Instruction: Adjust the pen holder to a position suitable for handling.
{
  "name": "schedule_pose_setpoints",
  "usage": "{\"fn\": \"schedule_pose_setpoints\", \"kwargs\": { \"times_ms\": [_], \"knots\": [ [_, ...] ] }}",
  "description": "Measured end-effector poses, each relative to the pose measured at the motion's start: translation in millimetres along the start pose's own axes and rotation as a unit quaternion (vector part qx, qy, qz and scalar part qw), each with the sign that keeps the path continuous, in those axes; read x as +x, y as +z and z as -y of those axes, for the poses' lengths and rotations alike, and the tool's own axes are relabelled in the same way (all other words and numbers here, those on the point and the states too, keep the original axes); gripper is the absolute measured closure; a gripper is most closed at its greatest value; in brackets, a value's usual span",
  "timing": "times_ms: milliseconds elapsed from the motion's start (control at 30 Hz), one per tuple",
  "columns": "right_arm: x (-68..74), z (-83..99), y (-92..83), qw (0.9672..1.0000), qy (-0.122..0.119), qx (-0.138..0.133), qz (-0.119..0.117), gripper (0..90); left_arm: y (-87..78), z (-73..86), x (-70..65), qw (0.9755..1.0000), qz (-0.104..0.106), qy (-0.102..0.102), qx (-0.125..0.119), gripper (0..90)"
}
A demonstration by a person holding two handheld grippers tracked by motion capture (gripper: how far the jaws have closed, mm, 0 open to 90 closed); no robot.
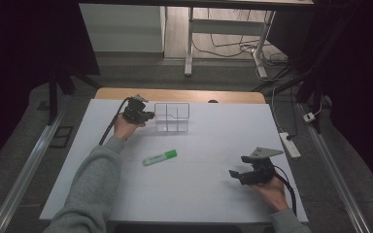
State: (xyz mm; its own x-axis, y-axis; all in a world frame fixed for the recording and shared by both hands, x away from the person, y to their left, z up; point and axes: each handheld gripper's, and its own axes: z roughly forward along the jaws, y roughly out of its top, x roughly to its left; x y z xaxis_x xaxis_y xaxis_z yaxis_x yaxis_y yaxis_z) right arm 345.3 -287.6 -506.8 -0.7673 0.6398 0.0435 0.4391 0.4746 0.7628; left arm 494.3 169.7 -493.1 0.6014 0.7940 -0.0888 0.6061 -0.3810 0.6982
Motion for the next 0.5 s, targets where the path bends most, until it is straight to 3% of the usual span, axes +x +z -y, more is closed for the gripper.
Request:
{"fn": "schedule_pose_setpoints", "kwargs": {
  "times_ms": [500],
  "knots": [
    [-0.4,0.0,-0.1,1.0,-0.001,0.001,-0.002,18.7,12.5,-13.0,-12.2,0.9999,0.008,0.01,0.001,88.8]
  ]
}}
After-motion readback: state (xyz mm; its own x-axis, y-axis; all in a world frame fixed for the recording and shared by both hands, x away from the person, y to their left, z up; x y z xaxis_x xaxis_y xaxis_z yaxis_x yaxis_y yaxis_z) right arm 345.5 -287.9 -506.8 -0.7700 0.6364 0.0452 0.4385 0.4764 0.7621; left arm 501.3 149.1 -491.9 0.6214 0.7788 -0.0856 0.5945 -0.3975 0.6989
